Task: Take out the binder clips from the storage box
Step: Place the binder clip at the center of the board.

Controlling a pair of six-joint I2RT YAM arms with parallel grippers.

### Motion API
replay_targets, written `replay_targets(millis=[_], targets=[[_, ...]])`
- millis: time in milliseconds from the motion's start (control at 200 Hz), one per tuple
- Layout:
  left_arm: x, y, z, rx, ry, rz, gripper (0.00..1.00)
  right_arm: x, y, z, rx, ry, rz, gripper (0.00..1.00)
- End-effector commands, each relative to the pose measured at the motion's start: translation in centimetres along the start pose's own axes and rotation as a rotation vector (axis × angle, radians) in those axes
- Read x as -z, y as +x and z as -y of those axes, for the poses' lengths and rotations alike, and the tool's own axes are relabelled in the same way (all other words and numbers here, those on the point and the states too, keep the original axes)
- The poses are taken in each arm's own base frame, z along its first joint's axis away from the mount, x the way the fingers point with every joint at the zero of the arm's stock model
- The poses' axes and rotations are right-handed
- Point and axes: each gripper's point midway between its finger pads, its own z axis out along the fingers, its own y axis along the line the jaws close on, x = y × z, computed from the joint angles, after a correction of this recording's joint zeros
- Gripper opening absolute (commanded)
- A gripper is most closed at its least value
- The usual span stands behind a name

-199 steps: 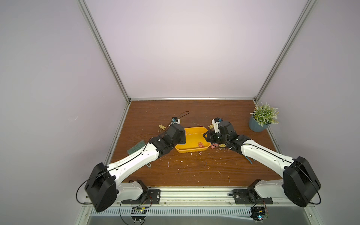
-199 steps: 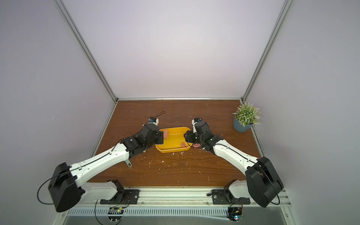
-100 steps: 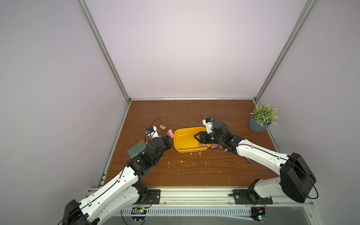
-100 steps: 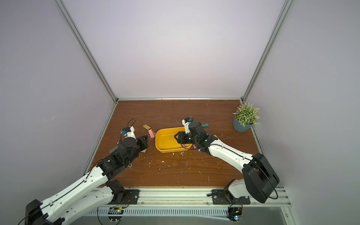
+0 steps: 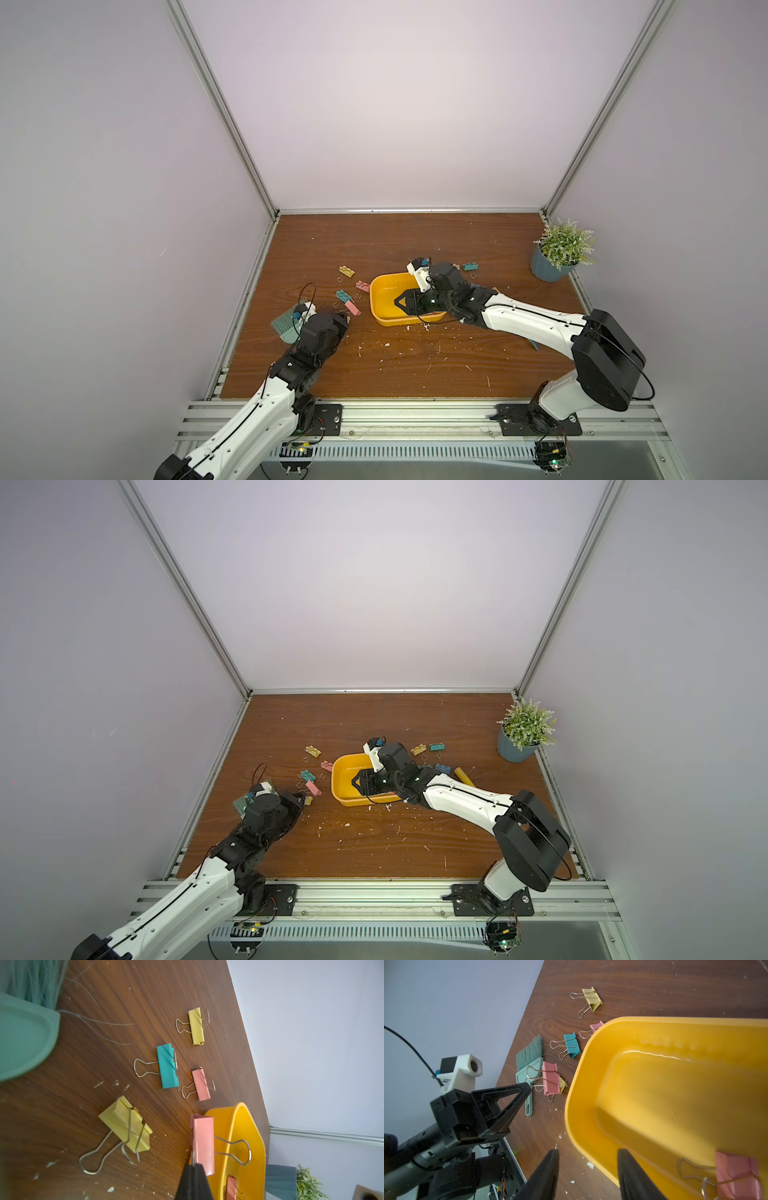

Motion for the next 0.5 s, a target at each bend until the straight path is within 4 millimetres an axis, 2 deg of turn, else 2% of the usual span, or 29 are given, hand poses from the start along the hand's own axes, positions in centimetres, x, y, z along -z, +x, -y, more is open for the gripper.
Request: replay_targets(millis=[0,235,405,495], targets=[[-0.2,-0.3,1.7,0.061,0.049,-0.006,0.00,0.7,-1.8,-1.8,0.035,-0.040,0.039,0.51],[-1.4,0.3,1.5,0.058,0.011,-0.033,0.00,0.5,-1.9,-1.5,0.026,-0.027,0.039,0.52],[-2.2,0.7,0.2,0.075,-0.046,-0.043,0.00,0.2,-1.8,-1.4,0.025,-0.025,0.033,0.52],[-2.6,1.1,0.2,0.070,-0.050,-0.059,0.00,0.1,-1.9,-1.3,0.029,-0.014,0.025,0.52]])
